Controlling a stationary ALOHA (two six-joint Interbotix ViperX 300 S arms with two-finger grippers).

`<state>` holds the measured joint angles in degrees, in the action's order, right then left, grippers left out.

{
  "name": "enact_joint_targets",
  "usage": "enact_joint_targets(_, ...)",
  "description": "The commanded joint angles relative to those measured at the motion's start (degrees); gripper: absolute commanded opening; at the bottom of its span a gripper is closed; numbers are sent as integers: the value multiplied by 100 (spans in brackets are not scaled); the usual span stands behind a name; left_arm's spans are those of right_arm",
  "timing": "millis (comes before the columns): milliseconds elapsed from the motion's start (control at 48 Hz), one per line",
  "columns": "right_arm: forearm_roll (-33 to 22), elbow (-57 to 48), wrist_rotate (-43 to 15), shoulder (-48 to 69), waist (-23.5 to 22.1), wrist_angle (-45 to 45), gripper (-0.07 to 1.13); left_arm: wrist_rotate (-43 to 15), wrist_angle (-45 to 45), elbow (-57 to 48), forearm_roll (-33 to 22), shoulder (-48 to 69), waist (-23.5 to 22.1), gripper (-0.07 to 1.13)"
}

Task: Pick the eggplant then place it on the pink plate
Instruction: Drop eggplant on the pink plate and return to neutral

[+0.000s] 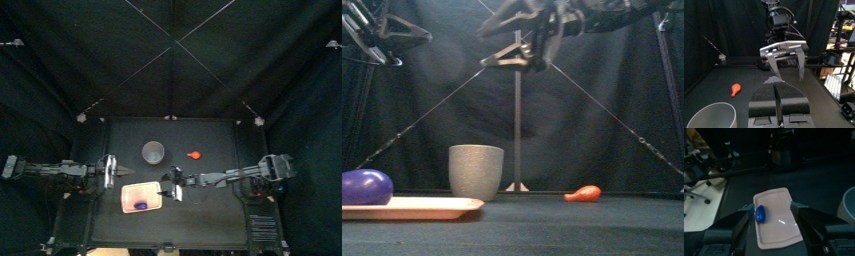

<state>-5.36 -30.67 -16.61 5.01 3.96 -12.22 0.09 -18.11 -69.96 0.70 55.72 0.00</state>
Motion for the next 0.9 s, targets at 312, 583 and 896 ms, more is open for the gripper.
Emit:
enact_joint_targets(312, -272, -2092, 35, 2777, 9, -1099, 93, -9, -35, 53, 0, 9, -18, -3)
enact_joint_targets(583, -378, -3129, 18, 4746, -360, -861, 93, -9, -35, 35, 9, 9, -18, -3)
enact_joint_targets(896, -369, -3577, 0, 5537, -615, -132, 93, -18, -26, 35, 9, 18, -18, -3)
